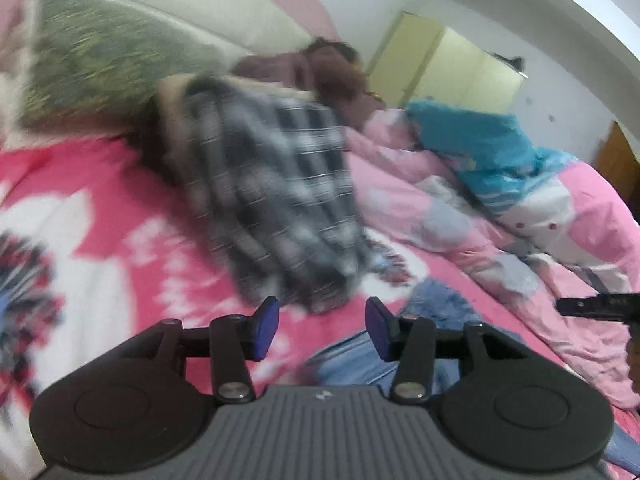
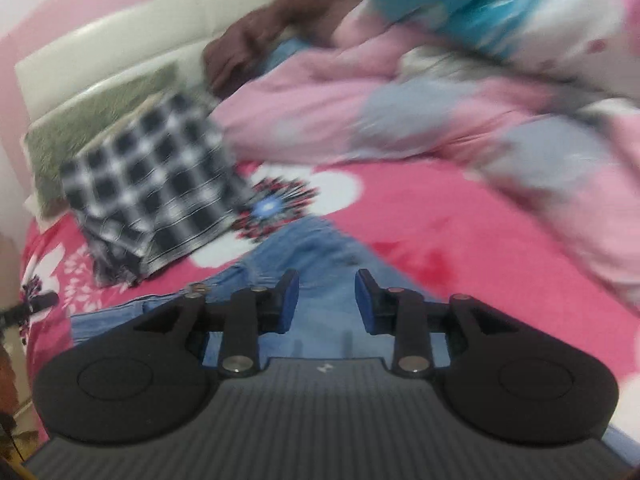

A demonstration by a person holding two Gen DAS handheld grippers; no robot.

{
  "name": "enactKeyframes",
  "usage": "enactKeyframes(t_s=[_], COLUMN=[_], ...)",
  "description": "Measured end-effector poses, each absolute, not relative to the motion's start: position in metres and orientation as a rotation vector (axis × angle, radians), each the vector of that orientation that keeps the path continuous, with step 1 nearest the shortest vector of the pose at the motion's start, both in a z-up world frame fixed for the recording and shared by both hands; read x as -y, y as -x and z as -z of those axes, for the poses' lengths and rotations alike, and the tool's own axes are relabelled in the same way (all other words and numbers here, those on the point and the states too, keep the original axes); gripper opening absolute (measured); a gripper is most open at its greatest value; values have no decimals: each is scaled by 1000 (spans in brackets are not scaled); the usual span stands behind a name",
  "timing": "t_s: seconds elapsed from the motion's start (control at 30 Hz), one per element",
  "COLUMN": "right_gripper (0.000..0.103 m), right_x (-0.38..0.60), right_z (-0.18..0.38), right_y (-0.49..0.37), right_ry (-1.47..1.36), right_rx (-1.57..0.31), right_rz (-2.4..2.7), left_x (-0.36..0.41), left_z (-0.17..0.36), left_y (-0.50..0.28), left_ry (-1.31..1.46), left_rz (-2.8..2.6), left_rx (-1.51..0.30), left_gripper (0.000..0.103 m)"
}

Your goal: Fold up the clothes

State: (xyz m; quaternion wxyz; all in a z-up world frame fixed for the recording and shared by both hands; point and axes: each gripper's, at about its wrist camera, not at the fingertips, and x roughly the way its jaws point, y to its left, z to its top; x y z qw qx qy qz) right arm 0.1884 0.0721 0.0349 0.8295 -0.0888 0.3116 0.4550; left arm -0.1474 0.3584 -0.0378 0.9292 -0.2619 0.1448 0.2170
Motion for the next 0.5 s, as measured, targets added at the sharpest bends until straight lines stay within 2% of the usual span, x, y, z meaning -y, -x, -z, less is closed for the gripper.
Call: enactKeyframes(t_s=[0.13,0.23,0.3,0.5], right_gripper=[32,34,46,58], right_x=[-26,-20,-36,-130], right_z=[-50,-49,-42,-14], right_y=[-197,-206,-213,-243], right_ry=[156,135,138,180], right_rx=[-647,-654,-676,-782], right_rz=[-867,-861,-904,-1065], left_x=[-328,-301,-285,-277], left_z=[13,15,25,76], left_y=[78,22,-10,-50], left_ry=[452,401,362,426], left_rz=[-235,-116,-73,-22], left_rx=[-332,-384,-419,-525], left_gripper=[49,49,49,43])
